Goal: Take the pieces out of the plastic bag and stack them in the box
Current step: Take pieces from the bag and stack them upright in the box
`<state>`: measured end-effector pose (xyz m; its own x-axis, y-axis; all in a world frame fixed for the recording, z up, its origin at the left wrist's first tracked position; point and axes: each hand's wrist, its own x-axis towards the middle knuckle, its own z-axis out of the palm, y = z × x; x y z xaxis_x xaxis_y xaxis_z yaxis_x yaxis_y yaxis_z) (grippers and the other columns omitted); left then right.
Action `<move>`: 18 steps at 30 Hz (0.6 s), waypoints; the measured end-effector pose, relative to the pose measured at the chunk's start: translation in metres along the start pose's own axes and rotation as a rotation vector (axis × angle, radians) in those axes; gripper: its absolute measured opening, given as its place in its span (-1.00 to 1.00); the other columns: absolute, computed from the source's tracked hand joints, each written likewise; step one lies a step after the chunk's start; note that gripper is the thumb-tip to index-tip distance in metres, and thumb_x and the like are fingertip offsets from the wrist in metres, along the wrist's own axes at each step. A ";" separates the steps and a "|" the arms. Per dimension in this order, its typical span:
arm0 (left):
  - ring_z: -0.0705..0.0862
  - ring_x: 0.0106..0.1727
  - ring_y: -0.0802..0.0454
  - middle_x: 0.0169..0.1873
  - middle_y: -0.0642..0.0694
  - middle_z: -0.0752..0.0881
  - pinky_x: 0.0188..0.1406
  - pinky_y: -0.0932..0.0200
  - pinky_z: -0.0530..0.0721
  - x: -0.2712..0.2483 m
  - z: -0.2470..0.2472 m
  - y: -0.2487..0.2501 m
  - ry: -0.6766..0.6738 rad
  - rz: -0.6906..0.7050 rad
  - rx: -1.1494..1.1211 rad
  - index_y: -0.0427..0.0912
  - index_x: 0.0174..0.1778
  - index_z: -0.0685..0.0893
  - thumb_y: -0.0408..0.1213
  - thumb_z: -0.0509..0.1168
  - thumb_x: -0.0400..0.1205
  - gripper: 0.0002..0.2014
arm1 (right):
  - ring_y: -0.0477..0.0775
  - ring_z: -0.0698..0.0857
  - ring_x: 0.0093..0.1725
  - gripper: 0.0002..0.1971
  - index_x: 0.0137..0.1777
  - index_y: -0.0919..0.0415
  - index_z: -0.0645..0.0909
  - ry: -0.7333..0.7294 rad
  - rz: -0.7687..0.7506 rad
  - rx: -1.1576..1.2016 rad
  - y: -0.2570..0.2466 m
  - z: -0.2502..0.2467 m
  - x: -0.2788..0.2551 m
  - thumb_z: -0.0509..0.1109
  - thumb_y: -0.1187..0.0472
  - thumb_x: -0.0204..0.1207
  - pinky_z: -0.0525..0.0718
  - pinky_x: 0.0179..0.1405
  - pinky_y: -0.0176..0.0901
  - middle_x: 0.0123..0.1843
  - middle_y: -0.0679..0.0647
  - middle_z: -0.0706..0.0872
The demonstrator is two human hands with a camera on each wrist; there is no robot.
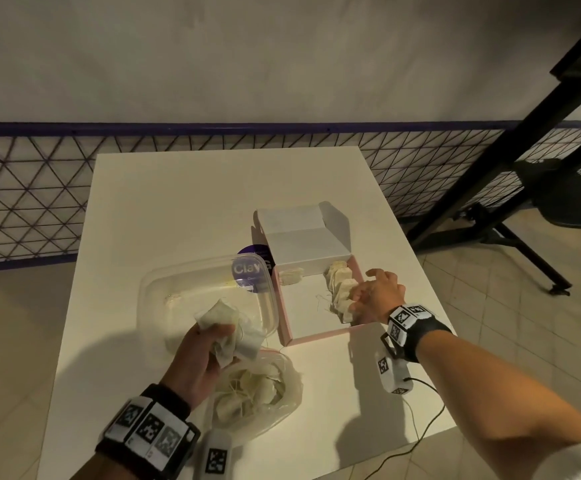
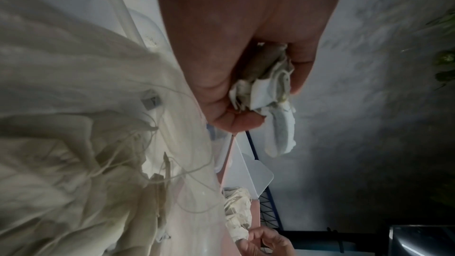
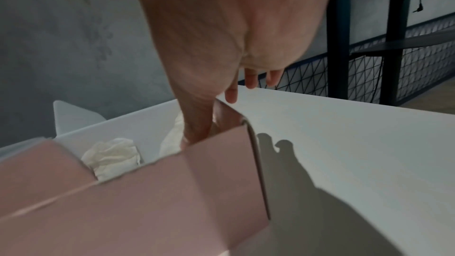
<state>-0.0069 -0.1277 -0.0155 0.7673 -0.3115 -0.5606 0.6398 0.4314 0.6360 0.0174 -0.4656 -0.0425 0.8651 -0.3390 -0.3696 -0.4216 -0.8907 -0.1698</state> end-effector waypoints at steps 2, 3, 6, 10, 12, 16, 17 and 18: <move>0.62 -0.09 -0.13 -0.19 -0.25 0.62 -0.16 -0.04 0.62 0.002 -0.001 -0.001 0.013 0.007 0.000 -0.22 -0.05 0.62 -0.51 0.20 0.50 -0.81 | 0.16 0.29 0.45 -0.75 -0.02 -0.13 0.68 0.036 -0.019 -0.087 -0.002 0.000 0.001 0.53 -0.01 0.29 0.36 0.35 0.08 0.42 0.02 0.41; 0.61 -0.10 -0.12 -0.19 -0.24 0.61 -0.18 -0.03 0.62 0.003 -0.001 -0.002 0.020 0.004 0.000 -0.21 -0.07 0.62 -0.53 0.17 0.55 -0.81 | 0.18 0.32 0.41 -0.67 0.11 -0.09 0.63 0.067 -0.022 -0.123 -0.002 0.001 -0.001 0.50 0.00 0.32 0.40 0.30 0.08 0.41 0.06 0.42; 0.65 -0.12 -0.08 -0.24 -0.19 0.66 -0.21 -0.02 0.63 0.004 -0.001 -0.002 0.036 -0.002 -0.016 -0.18 -0.08 0.62 -0.50 0.15 0.62 -0.82 | 0.23 0.45 0.26 -0.58 0.30 0.07 0.51 0.211 -0.095 -0.210 -0.003 0.004 -0.004 0.41 0.13 0.43 0.49 0.13 0.05 0.31 0.16 0.49; 0.71 -0.17 -0.07 -0.26 -0.18 0.70 -0.25 0.00 0.67 0.005 -0.005 -0.002 0.008 -0.009 -0.049 -0.17 -0.11 0.64 -0.31 0.48 0.37 -0.77 | 0.26 0.53 0.07 -0.57 0.26 0.15 0.55 0.168 -0.296 -0.289 -0.011 0.013 -0.013 0.47 0.18 0.37 0.54 -0.04 0.05 0.30 0.28 0.55; 0.73 -0.19 -0.05 -0.28 -0.16 0.72 -0.26 -0.01 0.68 0.007 -0.008 -0.002 -0.013 -0.017 -0.035 -0.16 -0.11 0.65 -0.23 0.58 0.22 -0.62 | 0.26 0.52 0.10 -0.62 0.23 0.09 0.58 0.104 -0.315 -0.338 -0.015 0.015 -0.014 0.45 0.16 0.39 0.52 -0.03 0.04 0.46 0.28 0.43; 0.66 -0.25 -0.01 -0.36 -0.12 0.66 -0.21 0.00 0.61 0.004 -0.005 -0.002 0.003 0.019 -0.041 -0.15 -0.17 0.60 -0.40 0.27 0.45 -0.90 | 0.19 0.51 0.28 -0.72 0.21 -0.02 0.63 -0.071 -0.363 -0.350 -0.022 0.011 -0.012 0.37 0.13 0.50 0.54 0.15 0.03 0.47 0.13 0.44; 0.64 -0.25 -0.01 -0.38 -0.12 0.66 -0.21 0.00 0.61 0.004 -0.004 -0.003 0.006 0.019 -0.031 -0.16 -0.16 0.60 -0.43 0.27 0.44 -0.88 | 0.17 0.56 0.24 -0.75 0.19 -0.01 0.65 -0.104 -0.371 -0.339 -0.023 0.009 -0.012 0.35 0.13 0.53 0.56 0.17 0.01 0.35 0.10 0.56; 0.63 -0.24 -0.02 -0.38 -0.12 0.66 -0.21 -0.01 0.60 0.003 -0.004 -0.002 0.011 0.018 -0.023 -0.17 -0.16 0.60 -0.45 0.26 0.44 -0.87 | 0.16 0.60 0.19 -0.78 0.17 0.00 0.66 -0.133 -0.370 -0.331 -0.025 0.008 -0.013 0.34 0.15 0.55 0.58 0.17 -0.02 0.26 0.08 0.63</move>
<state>-0.0062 -0.1262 -0.0206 0.7781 -0.2945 -0.5549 0.6247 0.4558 0.6340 0.0144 -0.4367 -0.0405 0.8892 0.0391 -0.4558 0.0332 -0.9992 -0.0209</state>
